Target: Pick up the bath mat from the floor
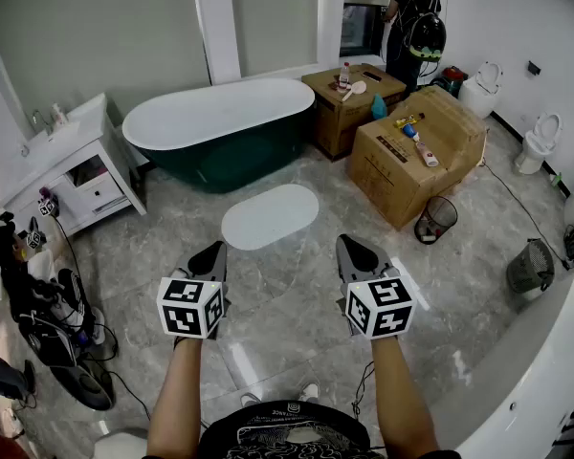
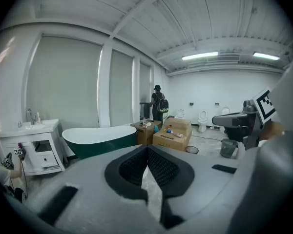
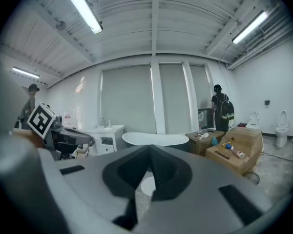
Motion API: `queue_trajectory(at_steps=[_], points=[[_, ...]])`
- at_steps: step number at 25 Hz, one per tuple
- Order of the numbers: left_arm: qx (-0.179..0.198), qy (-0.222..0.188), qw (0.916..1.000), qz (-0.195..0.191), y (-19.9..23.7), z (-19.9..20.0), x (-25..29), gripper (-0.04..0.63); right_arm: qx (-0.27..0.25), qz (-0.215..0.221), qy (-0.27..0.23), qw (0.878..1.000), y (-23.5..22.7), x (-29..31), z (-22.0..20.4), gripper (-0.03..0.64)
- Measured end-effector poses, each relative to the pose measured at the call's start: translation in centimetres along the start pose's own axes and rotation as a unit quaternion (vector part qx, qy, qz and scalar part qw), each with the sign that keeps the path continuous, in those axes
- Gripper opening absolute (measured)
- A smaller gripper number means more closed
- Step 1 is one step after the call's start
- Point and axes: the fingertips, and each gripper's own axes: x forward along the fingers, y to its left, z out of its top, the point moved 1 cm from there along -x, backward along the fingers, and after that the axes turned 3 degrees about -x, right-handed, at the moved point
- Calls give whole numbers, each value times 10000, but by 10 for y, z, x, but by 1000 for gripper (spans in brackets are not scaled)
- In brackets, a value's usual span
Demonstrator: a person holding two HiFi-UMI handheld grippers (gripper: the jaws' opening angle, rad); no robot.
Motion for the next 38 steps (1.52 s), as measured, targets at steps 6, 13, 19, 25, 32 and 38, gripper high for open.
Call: queue_trajectory(at_steps=[6, 13, 19, 25, 32, 38], points=[[7, -31, 10000, -11, -21, -1, 18, 3, -32, 62, -15, 10000, -20, -3, -10, 5], [-25, -53, 10000, 43, -38, -2, 38, 20, -101, 75, 8, 9999, -49, -3, -11, 21], [-154, -112, 9997, 174, -35, 3, 53, 54, -78, 119, 38, 9999, -67, 7, -14, 60], [-296, -112, 9993, 216, -19, 7, 82, 106, -91, 181, 160, 9997, -84, 37, -17, 114], [-393, -42, 9990, 223, 23, 7, 139, 161, -67, 92, 265, 9996, -105, 99, -19, 148], [-643, 34, 9977, 205, 79, 12, 205, 199, -70, 86, 467, 9988, -120, 181, -16, 167]])
